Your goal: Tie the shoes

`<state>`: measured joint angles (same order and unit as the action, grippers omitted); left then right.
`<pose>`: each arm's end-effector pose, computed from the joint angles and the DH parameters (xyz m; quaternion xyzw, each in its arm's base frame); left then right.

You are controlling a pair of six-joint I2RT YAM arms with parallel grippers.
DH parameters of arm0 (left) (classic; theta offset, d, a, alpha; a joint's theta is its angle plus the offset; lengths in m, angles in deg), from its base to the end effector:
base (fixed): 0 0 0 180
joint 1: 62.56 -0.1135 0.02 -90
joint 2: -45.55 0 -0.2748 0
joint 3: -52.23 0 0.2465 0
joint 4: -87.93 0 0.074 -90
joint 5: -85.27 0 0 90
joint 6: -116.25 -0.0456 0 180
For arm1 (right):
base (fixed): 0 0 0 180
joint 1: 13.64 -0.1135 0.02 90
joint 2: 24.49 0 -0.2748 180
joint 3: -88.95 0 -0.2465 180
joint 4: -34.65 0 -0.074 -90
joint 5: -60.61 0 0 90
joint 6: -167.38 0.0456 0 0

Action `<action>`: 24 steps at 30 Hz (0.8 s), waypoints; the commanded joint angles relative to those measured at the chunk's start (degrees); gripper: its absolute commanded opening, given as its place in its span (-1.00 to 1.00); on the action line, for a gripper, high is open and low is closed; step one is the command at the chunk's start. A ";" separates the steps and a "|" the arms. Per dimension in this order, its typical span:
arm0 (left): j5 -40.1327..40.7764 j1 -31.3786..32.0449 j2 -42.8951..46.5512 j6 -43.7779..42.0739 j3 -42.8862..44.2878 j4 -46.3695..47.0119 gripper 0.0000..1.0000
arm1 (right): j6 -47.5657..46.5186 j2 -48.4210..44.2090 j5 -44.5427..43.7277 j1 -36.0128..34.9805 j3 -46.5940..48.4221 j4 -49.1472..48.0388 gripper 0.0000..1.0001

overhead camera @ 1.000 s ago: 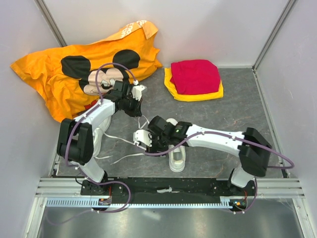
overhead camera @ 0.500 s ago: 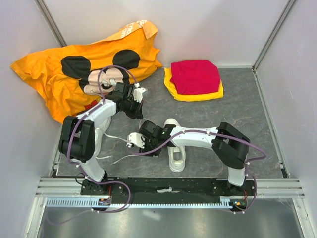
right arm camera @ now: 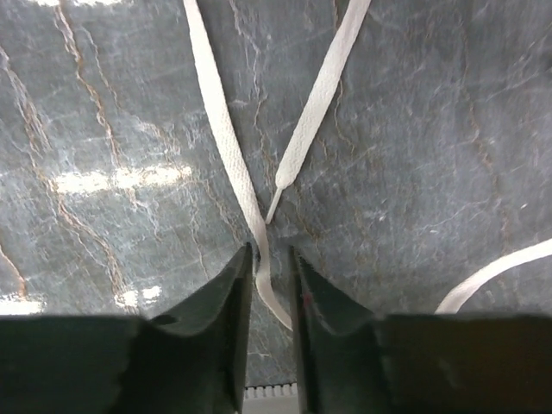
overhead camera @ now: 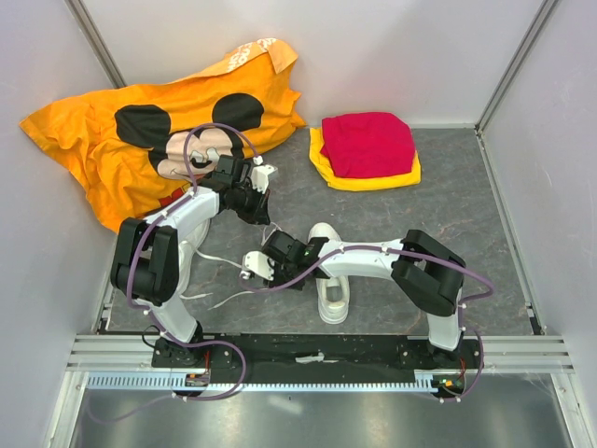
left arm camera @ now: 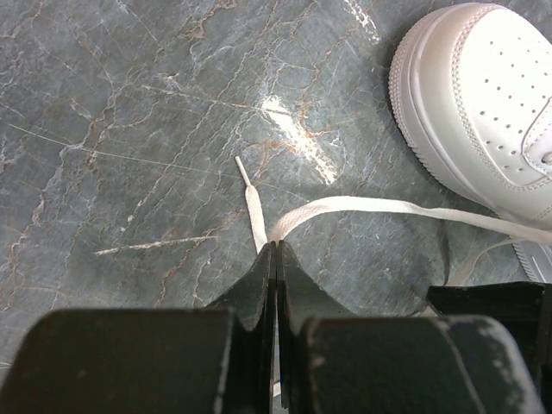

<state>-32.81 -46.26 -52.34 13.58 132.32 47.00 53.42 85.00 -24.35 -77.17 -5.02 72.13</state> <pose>0.3316 -0.1193 0.2127 0.2970 0.8882 -0.2418 0.2539 0.1728 0.3561 0.1700 -0.6767 0.6910 0.1249 0.2214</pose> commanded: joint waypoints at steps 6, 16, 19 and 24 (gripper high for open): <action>-2.95 -0.21 0.59 0.54 0.80 -0.04 -0.97 | 0.32 -2.08 0.32 1.47 -1.01 0.33 -1.00; -3.83 -0.21 3.75 0.45 1.06 -1.45 -0.97 | 0.32 -12.63 4.28 3.58 -1.28 3.14 -1.00; -4.62 -0.21 5.86 -0.08 1.24 -2.76 -0.97 | 0.32 -15.88 5.33 3.67 0.21 7.60 -1.00; -7.16 -0.21 11.39 -2.09 1.94 -6.80 -0.97 | 0.24 -23.25 7.18 5.77 3.20 13.86 -1.00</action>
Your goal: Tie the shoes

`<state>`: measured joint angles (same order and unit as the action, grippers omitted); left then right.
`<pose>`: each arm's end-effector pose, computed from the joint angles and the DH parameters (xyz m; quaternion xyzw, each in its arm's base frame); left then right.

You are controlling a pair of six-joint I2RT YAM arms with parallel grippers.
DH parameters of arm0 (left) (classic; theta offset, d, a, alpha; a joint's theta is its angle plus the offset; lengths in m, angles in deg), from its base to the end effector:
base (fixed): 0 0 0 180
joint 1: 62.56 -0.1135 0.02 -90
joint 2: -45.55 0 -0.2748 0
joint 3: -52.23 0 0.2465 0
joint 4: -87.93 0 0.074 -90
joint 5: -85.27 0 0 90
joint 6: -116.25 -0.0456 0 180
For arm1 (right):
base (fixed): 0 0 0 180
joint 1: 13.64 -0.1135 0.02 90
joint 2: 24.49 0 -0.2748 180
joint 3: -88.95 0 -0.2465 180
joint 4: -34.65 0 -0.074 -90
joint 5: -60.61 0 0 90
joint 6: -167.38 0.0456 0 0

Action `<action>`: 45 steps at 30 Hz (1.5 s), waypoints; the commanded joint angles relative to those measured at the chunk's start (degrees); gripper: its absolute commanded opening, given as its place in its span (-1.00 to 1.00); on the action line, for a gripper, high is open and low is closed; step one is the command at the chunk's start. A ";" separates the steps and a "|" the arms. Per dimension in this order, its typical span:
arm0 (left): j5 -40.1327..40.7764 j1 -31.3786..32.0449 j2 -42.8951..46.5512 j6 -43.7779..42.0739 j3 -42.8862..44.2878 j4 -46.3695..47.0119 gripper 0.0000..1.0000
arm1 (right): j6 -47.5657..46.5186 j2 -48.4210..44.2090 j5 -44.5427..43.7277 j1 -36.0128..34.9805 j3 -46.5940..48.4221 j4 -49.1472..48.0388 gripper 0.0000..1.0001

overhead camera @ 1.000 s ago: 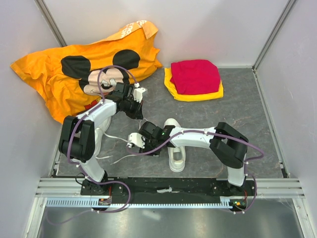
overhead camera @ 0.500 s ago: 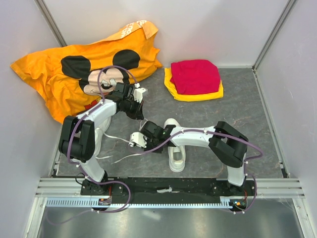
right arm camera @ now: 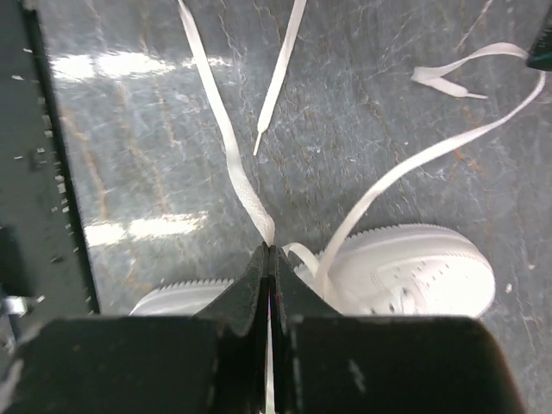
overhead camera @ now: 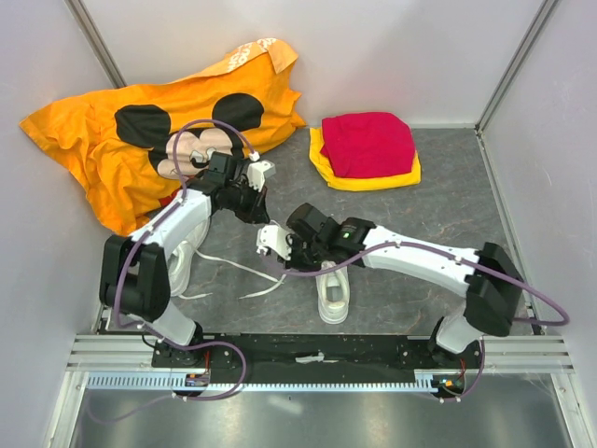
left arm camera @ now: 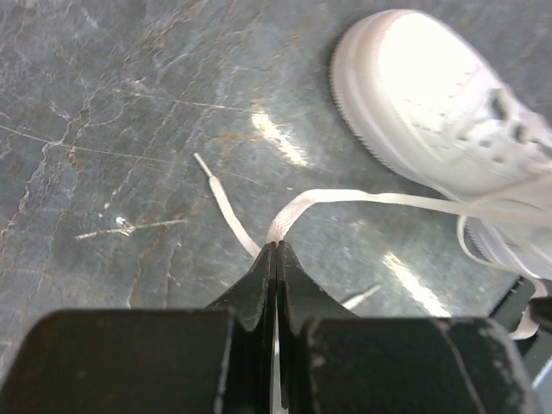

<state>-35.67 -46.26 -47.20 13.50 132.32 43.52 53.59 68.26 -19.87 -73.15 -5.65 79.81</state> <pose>0.3151 -0.1166 0.2390 0.3050 0.8757 -0.2641 0.2651 0.1711 0.3055 0.2620 -0.6471 0.6874 0.1730 0.2807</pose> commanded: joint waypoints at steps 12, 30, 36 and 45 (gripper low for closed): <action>-11.07 2.69 29.62 -21.59 -3.15 -23.96 -0.97 | 1.99 -27.51 4.98 9.05 -1.96 11.65 -1.00; -4.57 24.92 36.24 -32.42 -18.79 -14.95 -0.97 | 7.80 -41.77 -4.24 10.02 -12.41 14.46 -1.00; -0.53 30.98 33.60 -33.91 -21.87 -7.73 -0.97 | 7.88 -42.92 -4.07 10.37 -16.28 10.86 -1.00; -3.33 27.04 38.76 -21.73 -17.83 1.19 0.28 | 12.71 -43.18 4.98 10.46 -17.34 5.16 -1.00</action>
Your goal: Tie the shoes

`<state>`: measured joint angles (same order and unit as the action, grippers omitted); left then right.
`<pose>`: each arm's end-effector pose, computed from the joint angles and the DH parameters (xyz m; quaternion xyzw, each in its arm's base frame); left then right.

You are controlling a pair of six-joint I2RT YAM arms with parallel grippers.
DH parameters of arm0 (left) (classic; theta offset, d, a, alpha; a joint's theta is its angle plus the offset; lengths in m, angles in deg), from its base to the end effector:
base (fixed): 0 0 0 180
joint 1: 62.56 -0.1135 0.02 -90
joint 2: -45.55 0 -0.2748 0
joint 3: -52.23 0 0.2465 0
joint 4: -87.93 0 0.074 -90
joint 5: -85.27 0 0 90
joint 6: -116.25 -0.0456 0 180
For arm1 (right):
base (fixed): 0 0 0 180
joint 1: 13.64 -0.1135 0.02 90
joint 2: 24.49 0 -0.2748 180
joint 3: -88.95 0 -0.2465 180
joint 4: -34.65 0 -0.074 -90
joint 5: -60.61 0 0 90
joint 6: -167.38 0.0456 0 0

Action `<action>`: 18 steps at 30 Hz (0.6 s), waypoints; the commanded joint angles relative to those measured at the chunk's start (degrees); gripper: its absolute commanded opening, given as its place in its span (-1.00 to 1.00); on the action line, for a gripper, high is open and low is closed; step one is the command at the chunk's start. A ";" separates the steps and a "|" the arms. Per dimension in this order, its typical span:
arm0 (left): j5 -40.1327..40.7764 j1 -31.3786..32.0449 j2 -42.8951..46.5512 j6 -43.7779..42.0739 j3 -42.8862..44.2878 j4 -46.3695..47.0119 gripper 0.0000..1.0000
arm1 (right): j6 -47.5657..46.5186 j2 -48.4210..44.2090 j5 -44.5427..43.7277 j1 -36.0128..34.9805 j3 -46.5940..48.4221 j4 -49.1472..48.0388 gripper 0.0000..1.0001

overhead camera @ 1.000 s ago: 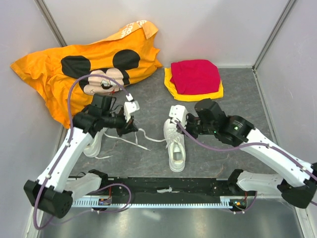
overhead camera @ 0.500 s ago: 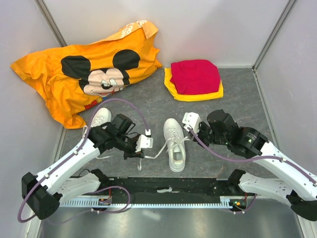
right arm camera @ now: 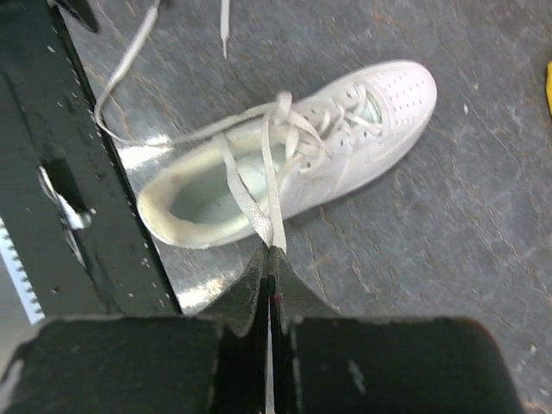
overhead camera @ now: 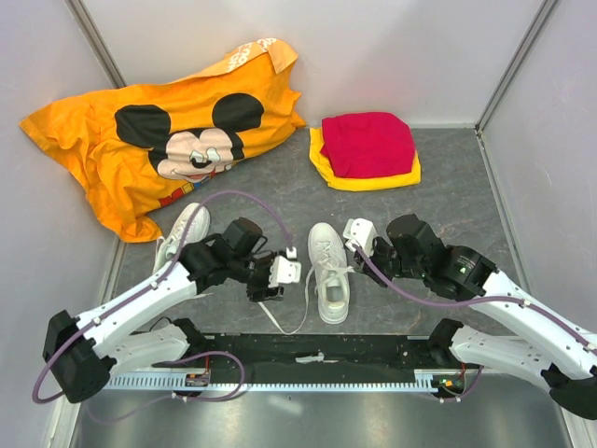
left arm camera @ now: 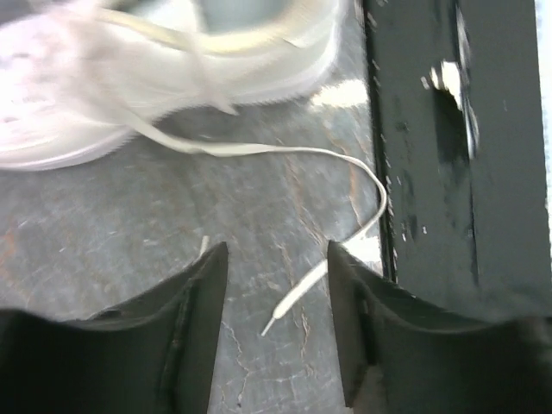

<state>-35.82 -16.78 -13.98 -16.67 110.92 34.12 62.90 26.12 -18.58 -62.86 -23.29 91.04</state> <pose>0.1174 -0.1544 0.2545 0.6999 0.5995 -0.2626 0.2860 0.1066 0.1367 0.3234 -0.5089 0.7427 0.2086 0.3818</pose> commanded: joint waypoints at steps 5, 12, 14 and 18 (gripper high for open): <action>-5.73 -2.27 5.83 17.14 2.16 24.15 0.45 | 5.77 0.10 4.66 0.26 1.35 -9.16 -1.00; -7.23 -0.87 -1.20 20.76 1.10 41.55 0.39 | 9.03 0.89 5.36 0.43 0.47 -11.98 -1.00; -7.40 -0.34 -3.75 22.16 1.45 45.25 0.34 | 10.17 1.07 5.80 0.69 0.56 -12.68 -1.00; -7.32 2.29 -6.30 22.88 1.54 49.92 0.17 | 12.10 1.24 4.93 1.13 -0.05 -14.00 -1.00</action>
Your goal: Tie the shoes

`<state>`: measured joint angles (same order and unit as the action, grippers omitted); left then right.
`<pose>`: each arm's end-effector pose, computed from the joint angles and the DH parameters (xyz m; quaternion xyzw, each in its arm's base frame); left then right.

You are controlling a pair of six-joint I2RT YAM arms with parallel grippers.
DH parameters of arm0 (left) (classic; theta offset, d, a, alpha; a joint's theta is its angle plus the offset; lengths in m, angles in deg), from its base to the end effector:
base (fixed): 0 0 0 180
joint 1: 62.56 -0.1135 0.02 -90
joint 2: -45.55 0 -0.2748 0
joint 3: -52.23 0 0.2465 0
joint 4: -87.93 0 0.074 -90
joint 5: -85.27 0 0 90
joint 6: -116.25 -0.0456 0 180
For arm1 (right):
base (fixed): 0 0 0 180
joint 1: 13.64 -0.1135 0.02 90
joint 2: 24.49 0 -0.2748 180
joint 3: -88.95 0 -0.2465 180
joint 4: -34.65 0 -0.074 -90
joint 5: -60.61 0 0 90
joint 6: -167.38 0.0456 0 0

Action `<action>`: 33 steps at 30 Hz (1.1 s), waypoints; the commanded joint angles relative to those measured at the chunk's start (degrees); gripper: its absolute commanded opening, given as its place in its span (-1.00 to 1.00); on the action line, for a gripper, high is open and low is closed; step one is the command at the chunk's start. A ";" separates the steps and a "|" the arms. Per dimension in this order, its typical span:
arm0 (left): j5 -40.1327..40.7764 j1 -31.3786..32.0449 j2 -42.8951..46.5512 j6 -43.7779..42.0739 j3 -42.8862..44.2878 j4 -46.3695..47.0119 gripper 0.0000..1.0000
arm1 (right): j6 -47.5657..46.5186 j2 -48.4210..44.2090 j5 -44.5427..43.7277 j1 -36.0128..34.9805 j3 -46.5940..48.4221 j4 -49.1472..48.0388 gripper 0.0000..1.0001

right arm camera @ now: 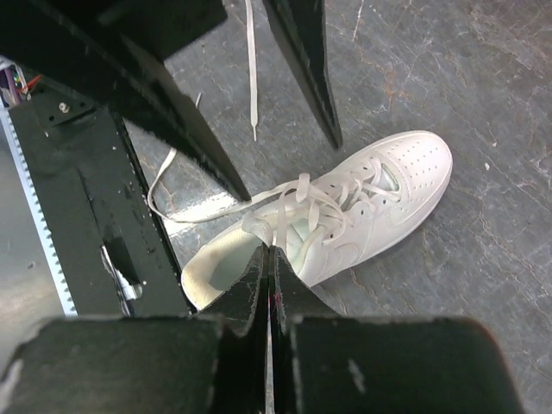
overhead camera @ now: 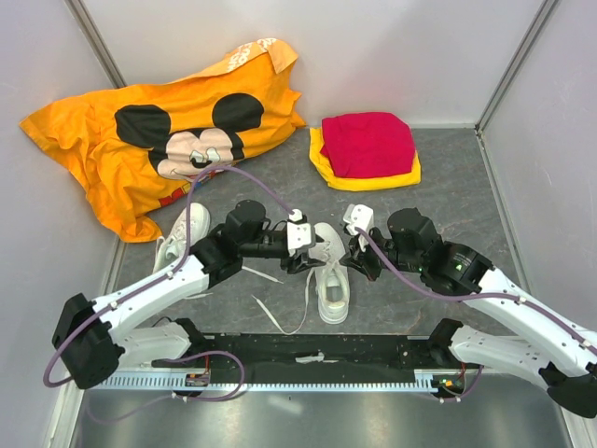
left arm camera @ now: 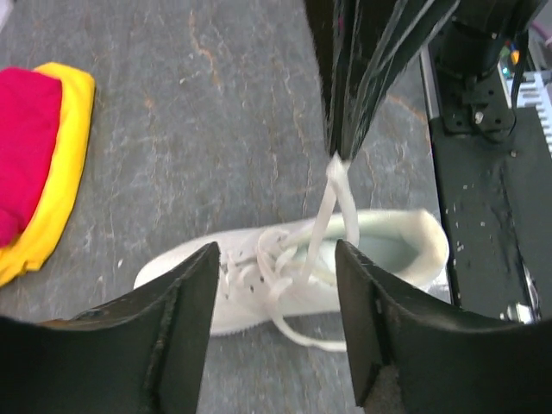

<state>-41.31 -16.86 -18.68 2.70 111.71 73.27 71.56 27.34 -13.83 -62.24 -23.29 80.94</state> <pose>0.1555 -0.1983 0.3038 0.5895 0.5347 -0.3568 0.4892 0.1158 0.1498 0.3376 -0.4529 0.7337 0.2891 0.4159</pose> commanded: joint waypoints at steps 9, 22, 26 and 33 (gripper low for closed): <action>-1.30 5.37 -5.73 6.06 -1.44 16.57 -0.13 | 9.25 1.08 -0.17 1.93 -0.41 -7.07 -1.00; -0.26 5.55 -7.84 10.71 -2.84 15.87 -0.08 | 11.27 0.72 -2.54 2.63 -1.73 -7.95 -1.00; 1.16 5.55 -7.58 12.56 -3.55 15.44 -0.34 | 14.52 1.16 -3.60 3.16 -1.81 -8.56 -1.00; 3.97 5.46 -7.23 13.18 -3.99 12.09 -0.44 | 20.06 2.04 -2.55 5.35 -1.73 -9.09 -1.00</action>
<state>-39.82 -11.68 -26.19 13.78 108.36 85.92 87.10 29.09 -16.30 -58.03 -24.89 74.36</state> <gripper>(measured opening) 0.231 0.007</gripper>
